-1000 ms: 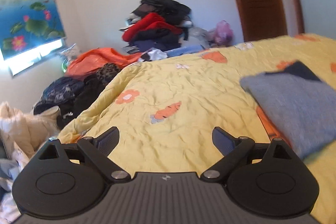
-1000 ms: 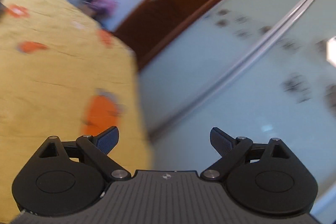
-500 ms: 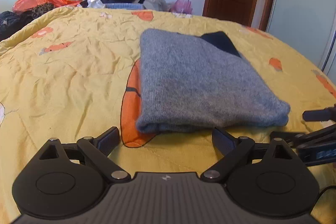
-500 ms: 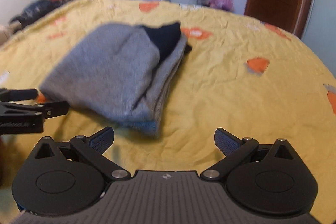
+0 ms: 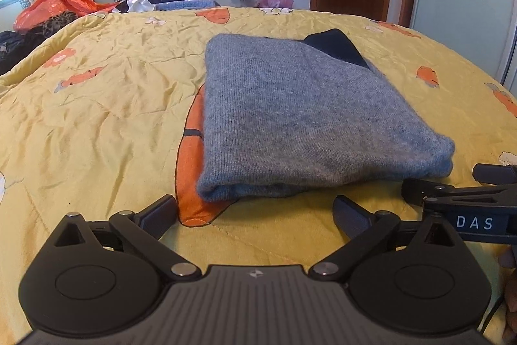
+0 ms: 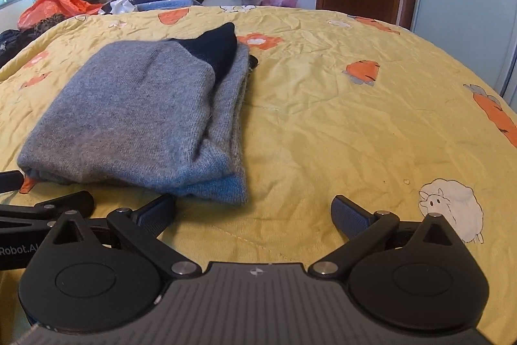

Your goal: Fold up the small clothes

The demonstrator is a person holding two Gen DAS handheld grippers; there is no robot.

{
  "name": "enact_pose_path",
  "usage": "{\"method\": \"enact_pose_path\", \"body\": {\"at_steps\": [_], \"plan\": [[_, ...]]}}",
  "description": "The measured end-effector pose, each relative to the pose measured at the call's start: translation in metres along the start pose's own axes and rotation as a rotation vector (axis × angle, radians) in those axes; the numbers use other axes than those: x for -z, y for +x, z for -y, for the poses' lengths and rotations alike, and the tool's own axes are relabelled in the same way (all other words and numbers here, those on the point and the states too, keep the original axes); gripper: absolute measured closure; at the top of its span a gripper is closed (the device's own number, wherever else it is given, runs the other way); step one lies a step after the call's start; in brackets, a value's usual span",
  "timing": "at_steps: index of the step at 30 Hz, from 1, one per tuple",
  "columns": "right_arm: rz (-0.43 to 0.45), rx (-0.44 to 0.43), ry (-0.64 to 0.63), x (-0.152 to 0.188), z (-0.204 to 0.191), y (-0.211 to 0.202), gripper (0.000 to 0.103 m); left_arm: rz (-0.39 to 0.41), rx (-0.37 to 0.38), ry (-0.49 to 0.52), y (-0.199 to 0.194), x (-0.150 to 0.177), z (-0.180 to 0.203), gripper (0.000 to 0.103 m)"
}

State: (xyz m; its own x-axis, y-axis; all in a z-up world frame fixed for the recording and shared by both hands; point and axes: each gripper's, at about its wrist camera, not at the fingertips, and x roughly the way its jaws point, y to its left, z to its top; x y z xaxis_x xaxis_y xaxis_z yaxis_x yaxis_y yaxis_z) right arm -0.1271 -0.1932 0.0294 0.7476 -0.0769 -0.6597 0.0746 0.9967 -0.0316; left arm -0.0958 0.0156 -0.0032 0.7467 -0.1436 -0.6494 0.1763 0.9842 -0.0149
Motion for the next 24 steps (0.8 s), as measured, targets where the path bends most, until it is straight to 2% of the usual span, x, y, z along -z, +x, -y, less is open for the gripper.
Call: {"method": "enact_pose_path", "body": {"at_steps": [24], "plan": [[0.006,0.011,0.006,0.0005,0.0004,-0.0005,0.0,0.002,-0.021,-0.005,0.0003,0.0005,0.001,0.0]]}}
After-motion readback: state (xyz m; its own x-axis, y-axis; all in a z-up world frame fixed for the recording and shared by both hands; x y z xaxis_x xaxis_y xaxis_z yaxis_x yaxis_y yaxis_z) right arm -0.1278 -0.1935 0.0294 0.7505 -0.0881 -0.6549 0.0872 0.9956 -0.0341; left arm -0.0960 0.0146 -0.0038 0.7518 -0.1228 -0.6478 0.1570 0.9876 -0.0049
